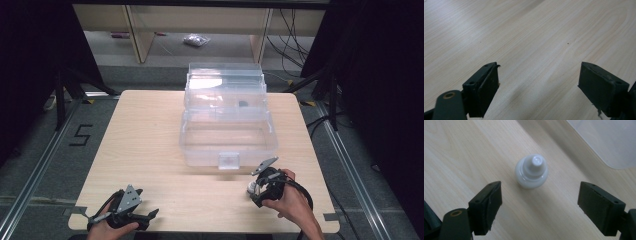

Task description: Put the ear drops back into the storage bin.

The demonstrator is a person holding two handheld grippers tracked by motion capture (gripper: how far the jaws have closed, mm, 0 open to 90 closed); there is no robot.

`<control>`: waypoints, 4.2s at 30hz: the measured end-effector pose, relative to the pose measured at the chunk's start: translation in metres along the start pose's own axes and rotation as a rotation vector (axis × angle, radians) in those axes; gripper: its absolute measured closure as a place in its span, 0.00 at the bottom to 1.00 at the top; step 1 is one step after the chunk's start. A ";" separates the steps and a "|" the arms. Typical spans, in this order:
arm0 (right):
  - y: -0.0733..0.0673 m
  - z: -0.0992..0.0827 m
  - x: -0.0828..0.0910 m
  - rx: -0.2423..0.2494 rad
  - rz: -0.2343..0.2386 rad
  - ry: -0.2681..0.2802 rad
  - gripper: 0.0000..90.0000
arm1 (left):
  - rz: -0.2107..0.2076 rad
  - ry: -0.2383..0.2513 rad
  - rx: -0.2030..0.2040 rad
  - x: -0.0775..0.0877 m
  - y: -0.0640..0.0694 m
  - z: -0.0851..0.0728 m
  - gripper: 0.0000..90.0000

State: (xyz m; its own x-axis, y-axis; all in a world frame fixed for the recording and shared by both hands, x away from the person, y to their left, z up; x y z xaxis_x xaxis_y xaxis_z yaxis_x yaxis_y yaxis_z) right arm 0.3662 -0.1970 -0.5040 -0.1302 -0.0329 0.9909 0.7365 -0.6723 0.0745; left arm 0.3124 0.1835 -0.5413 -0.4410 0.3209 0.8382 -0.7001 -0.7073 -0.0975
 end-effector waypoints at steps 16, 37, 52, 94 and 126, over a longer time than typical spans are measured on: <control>-0.003 0.017 -0.006 0.074 0.002 -0.037 0.39 | -0.001 -0.010 -0.006 0.000 0.000 -0.001 0.18; -0.005 0.024 -0.014 0.115 0.011 -0.066 0.60 | -0.004 0.014 0.004 -0.001 0.000 0.001 0.18; -0.006 0.023 -0.005 0.176 -0.001 -0.067 0.67 | -0.008 0.013 -0.001 0.000 0.000 0.000 0.18; 0.023 0.029 0.051 0.176 0.041 -0.047 0.67 | -0.001 0.010 0.005 -0.001 0.000 0.001 0.18; 0.061 0.058 0.111 0.166 0.036 -0.043 0.67 | -0.005 0.017 0.009 -0.001 -0.001 0.001 0.18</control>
State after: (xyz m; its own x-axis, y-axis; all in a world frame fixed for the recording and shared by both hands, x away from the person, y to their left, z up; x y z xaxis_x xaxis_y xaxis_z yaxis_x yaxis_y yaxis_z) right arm 0.4349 -0.1988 -0.3826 -0.0762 -0.0203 0.9969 0.8400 -0.5399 0.0532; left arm 0.3137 0.1832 -0.5411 -0.4469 0.3354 0.8293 -0.6974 -0.7112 -0.0881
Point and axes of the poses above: each handheld gripper's, and its own axes: x roughly backward along the jaws, z roughly out of its top, y roughly to its right, the point moved 6 cm from there along -x, roughly forward along the jaws, and after that the axes turned 15 degrees about -y, right-handed, at the moved point
